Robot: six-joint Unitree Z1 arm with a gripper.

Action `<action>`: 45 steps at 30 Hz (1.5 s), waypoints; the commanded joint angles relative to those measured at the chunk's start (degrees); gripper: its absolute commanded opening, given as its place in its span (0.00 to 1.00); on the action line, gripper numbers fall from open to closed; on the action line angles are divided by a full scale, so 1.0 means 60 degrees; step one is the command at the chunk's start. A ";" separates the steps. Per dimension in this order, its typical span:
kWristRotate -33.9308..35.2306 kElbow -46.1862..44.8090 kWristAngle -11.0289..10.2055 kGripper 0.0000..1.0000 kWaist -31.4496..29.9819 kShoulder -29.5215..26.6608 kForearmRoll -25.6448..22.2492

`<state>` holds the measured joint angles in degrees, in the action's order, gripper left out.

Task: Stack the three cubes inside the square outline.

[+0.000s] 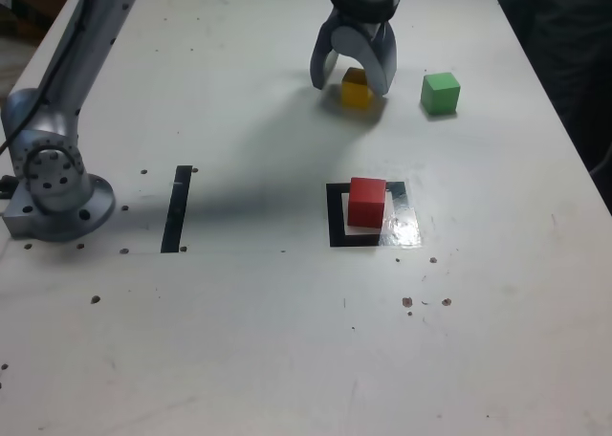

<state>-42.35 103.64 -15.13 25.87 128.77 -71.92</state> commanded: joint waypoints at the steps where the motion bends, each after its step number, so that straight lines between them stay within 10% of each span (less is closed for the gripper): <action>1: -0.0002 0.0047 0.0012 0.45 -0.0008 -0.0063 0.0019; 33: 0.0133 -0.0741 0.0425 0.21 -0.0116 -0.0786 0.0628; 45: 0.1676 -0.0569 0.0566 0.21 -0.1906 -0.2608 -0.1107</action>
<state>-33.32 99.85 -11.89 15.74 114.10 -77.96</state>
